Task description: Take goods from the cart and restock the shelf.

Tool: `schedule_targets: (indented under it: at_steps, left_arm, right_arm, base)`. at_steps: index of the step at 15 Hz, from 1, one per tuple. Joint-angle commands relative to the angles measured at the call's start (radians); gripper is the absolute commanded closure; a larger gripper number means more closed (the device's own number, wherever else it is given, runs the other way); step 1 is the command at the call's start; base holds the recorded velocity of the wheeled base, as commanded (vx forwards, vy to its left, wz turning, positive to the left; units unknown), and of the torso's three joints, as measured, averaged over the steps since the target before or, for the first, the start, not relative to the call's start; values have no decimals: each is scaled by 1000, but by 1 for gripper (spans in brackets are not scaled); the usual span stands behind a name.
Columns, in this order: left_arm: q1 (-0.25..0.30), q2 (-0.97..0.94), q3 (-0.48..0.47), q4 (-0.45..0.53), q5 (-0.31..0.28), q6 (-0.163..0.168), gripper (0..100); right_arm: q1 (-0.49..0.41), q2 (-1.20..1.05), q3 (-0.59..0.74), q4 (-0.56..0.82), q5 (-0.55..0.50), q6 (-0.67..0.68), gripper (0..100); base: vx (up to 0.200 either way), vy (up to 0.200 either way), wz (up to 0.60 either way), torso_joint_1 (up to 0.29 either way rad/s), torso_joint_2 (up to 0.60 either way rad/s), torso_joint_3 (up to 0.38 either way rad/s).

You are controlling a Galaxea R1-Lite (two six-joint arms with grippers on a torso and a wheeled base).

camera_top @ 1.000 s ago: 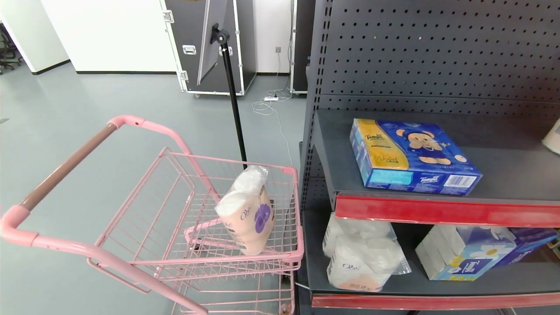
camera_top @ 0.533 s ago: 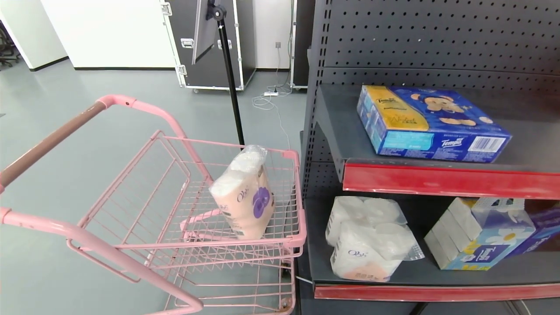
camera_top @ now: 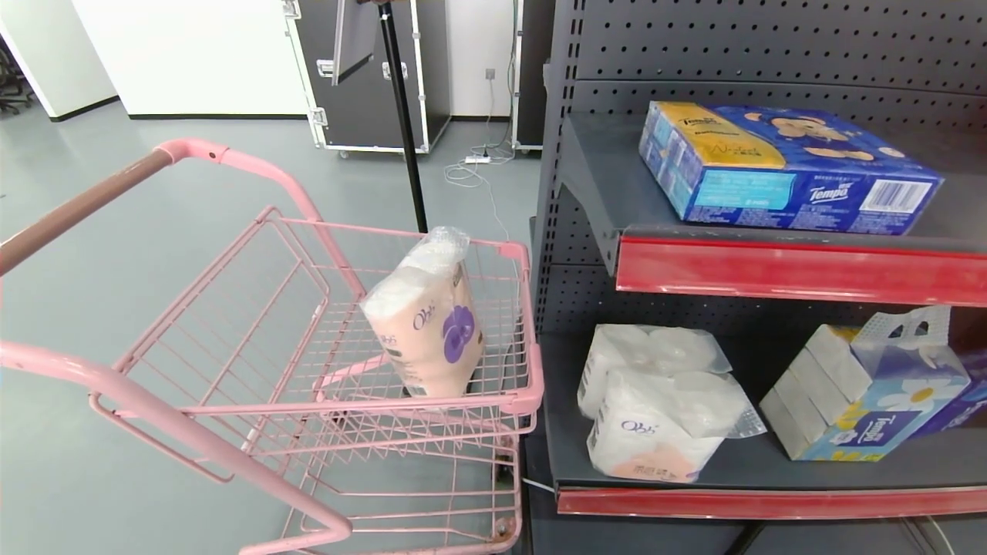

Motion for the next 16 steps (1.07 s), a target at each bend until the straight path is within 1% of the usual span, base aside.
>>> schedule_targets:
  at_steps: [1, 2, 3, 4, 5, 6, 7, 11, 13, 14, 16]
  left_arm:
    - [-57, 632, -463, -21, -79, -141, 0]
    - [-86, 689, -458, -51, -117, -109, 0]
    - [-152, 817, -417, -127, -146, -93, 0]
    - [-204, 902, -391, -213, -148, -92, 0]
    - [-247, 965, -380, -270, -146, -93, 0]
    - [-313, 1056, -365, -342, -148, -101, 0]
    - [-347, 1134, -362, -360, -151, -104, 0]
    - [-385, 1291, -366, -374, -142, -101, 0]
    - [-402, 1338, -360, -431, -140, -101, 0]
    - [-404, 1389, -346, -469, -127, -100, 0]
    - [-405, 1424, -345, -492, -88, -100, 0]
  right_arm:
    - [1, 0, 0, 0, 0, 1, 0]
    - [1, 0, 0, 0, 0, 1, 0]
    - [1, 0, 0, 0, 0, 1, 0]
    - [1, 0, 0, 0, 0, 1, 0]
    - [1, 0, 0, 0, 0, 1, 0]
    - [1, 0, 0, 0, 0, 1, 0]
    - [1, 0, 0, 0, 0, 1, 0]
    - [1, 0, 0, 0, 0, 2, 0]
    - [1, 0, 0, 0, 0, 4, 0]
    - [1, 0, 0, 0, 0, 4, 0]
    - [1, 0, 0, 0, 0, 4, 0]
  base:
    - [0, 0, 0, 0, 0, 0]
    - [0, 0, 0, 0, 0, 0]
    - [0, 0, 0, 0, 0, 0]
    - [0, 0, 0, 0, 0, 0]
    - [0, 0, 0, 0, 0, 0]
    - [0, 0, 0, 0, 0, 0]
    - [0, 0, 0, 0, 0, 0]
    - [0, 0, 0, 0, 0, 0]
    - [0, 0, 0, 0, 0, 0]
    - [0, 0, 0, 0, 0, 0]
    - [0, 0, 0, 0, 0, 0]
